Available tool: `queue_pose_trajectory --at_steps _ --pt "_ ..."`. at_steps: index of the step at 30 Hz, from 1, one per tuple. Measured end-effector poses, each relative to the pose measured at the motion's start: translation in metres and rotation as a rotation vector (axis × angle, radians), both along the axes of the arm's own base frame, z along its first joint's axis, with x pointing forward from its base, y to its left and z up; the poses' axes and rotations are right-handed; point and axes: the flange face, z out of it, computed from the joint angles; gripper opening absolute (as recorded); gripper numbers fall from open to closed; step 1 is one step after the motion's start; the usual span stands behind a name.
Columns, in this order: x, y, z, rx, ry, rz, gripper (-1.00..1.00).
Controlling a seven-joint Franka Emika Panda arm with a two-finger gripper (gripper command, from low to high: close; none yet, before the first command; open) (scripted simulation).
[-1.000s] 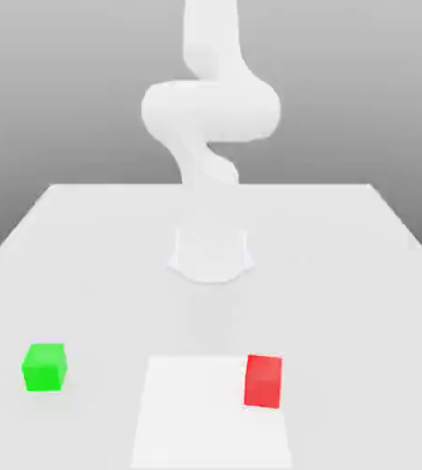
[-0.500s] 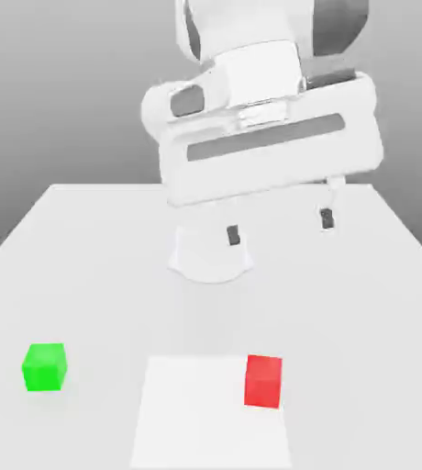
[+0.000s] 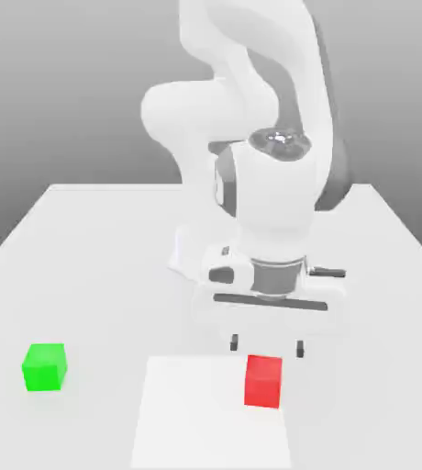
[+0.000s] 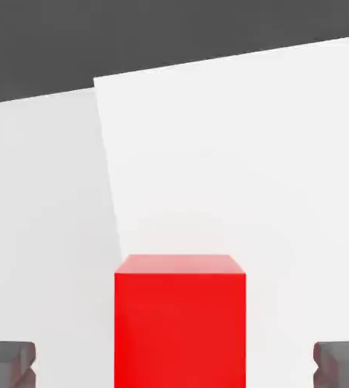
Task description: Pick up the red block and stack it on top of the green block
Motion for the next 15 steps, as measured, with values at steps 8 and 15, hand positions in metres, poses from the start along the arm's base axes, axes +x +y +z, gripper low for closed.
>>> queue_pose_trajectory --at_steps 8,15 --pt "-0.004 -0.001 -0.047 0.0 0.009 -0.003 -1.0" --pt "-0.004 0.0 -0.047 0.0 0.008 -0.003 -1.0"
